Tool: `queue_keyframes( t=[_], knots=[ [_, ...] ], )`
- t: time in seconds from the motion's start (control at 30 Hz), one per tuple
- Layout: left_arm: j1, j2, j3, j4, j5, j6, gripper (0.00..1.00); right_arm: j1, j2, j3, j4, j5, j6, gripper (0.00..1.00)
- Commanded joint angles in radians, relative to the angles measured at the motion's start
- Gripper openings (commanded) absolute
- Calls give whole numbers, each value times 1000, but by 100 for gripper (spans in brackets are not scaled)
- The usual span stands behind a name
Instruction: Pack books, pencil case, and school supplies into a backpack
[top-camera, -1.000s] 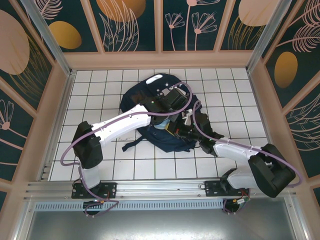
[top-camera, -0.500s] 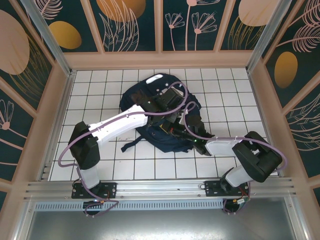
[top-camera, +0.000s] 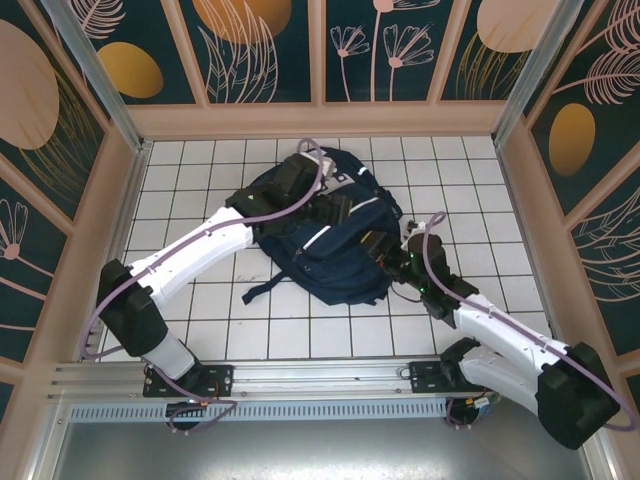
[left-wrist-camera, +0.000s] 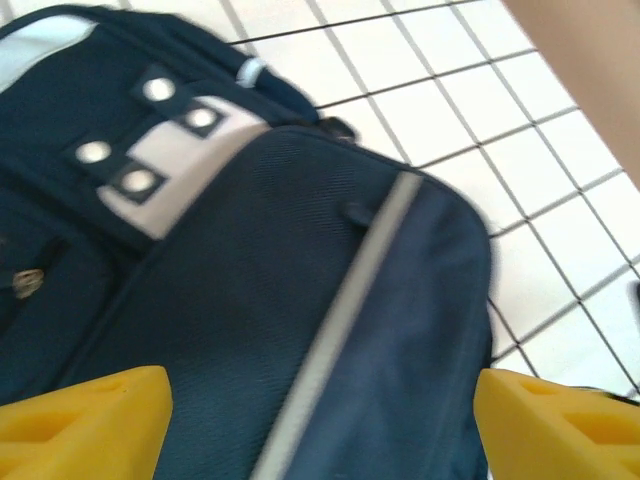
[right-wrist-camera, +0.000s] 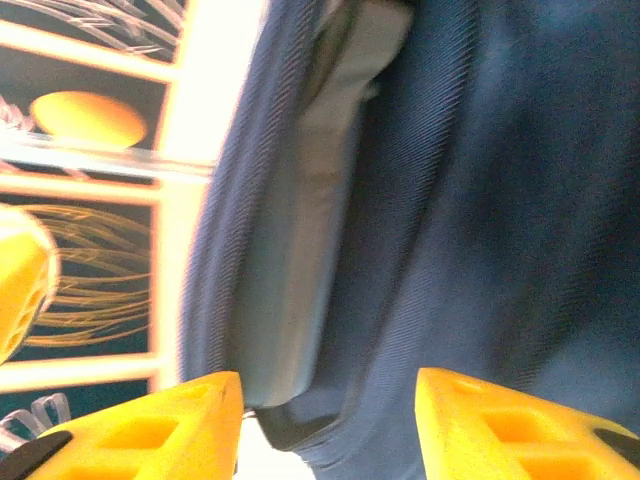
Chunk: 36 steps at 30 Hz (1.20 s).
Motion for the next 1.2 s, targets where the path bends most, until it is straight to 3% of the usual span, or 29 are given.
queue_keyframes(
  t=[0.0, 0.17, 0.33, 0.57, 0.67, 0.8, 1.0, 1.07, 1.17],
  knots=[
    [72, -44, -71, 61, 13, -53, 83, -20, 21, 33, -194, 3, -48, 51],
    [176, -96, -161, 109, -1, -97, 90, -21, 163, 91, -144, -41, -56, 49],
    [258, -131, -247, 152, 76, -128, 91, -86, 342, 165, -66, -78, -115, 45],
    [312, -148, -323, 198, 175, -149, 91, -211, 599, 342, 79, -119, -322, 42],
    [315, -146, -336, 216, 197, -151, 91, -246, 681, 481, 28, -138, -419, 43],
    [334, -139, -357, 245, 195, -159, 92, -253, 640, 559, -146, -21, -495, 49],
    [398, -124, -407, 339, 220, -207, 93, -243, 434, 491, -466, 195, -503, 56],
    [415, -120, -422, 362, 216, -222, 93, -190, 373, 489, -554, 249, -489, 56],
    [443, -128, -451, 388, 203, -240, 95, -25, 335, 552, -678, 350, -420, 57]
  ],
)
